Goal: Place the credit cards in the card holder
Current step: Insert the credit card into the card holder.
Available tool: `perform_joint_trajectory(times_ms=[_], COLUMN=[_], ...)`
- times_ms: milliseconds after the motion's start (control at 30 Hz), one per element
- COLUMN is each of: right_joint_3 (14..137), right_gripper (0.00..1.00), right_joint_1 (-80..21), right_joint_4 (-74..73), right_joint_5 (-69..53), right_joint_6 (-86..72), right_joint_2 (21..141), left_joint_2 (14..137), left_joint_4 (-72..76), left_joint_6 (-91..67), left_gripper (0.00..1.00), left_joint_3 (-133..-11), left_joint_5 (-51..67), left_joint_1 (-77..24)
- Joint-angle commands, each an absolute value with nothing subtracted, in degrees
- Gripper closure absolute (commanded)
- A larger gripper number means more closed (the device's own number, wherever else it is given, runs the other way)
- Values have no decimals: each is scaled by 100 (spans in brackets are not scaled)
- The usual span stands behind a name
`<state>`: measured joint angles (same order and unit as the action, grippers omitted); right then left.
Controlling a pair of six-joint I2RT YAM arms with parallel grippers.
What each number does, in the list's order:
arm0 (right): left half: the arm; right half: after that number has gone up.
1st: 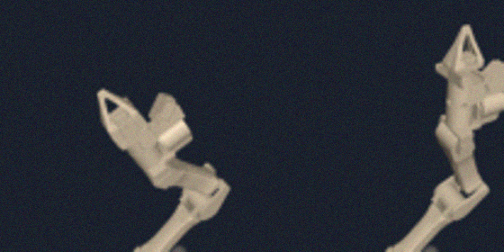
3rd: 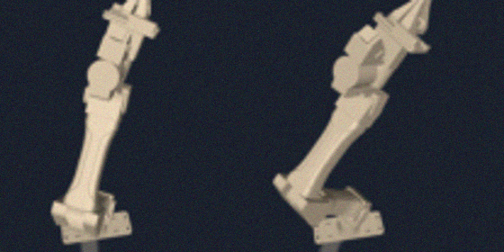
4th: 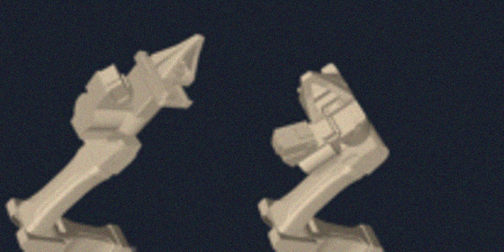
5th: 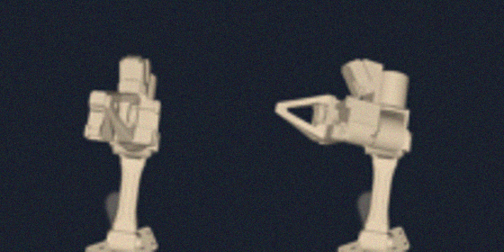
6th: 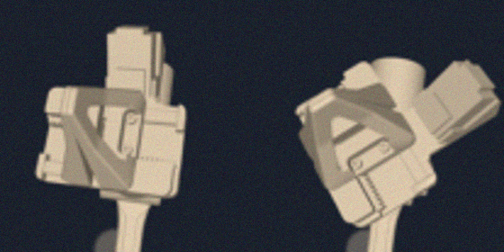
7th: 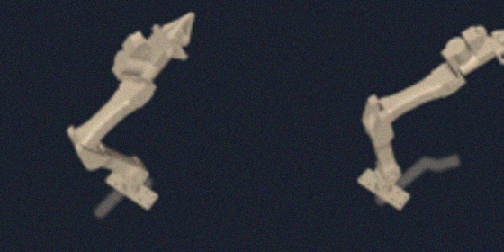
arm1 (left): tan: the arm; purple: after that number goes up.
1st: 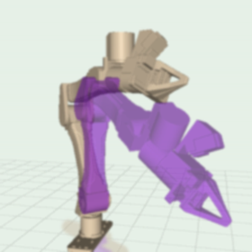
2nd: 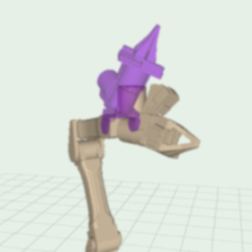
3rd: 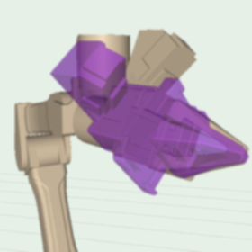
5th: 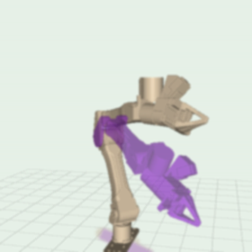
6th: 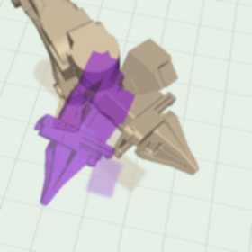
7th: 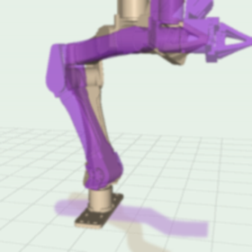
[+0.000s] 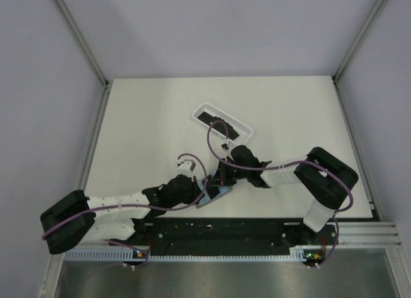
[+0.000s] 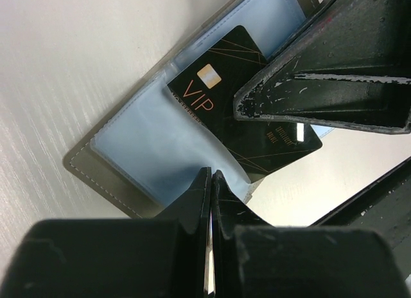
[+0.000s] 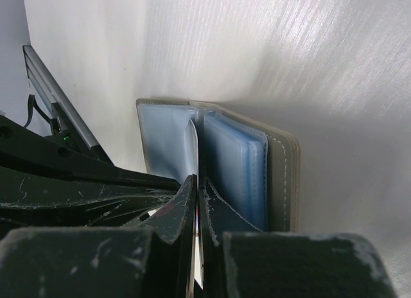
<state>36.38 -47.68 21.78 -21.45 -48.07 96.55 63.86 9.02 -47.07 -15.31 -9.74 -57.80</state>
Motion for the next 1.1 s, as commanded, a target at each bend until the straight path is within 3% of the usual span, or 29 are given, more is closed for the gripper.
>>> perform_joint_trajectory(times_ms=[0, 267, 733, 1067], right_joint_3=[3639, 3516, 3472, 3428], right_gripper=[100, 100, 100, 100], right_joint_1=[-4737, -4746, -4737, -4746], right_joint_4=[2355, 2478, 2531, 2707], right_joint_5=[-2223, -2206, -2215, -2373], right_joint_6=[-4869, -4931, -4922, -4966], right_joint_2=[9888, 10011, 10125, 10151], left_joint_2=[6425, 6224, 4351, 4939], left_joint_4=[712, 440, -651, -642], left_joint_6=[-4711, -4790, -5274, -5291], left_gripper=[100, 100, 95, 100], left_joint_3=[-1397, -1398, -791, -966], left_joint_5=[-1028, -1142, -1450, -1389], left_joint_1=[-5801, -5801, -5801, -5801])
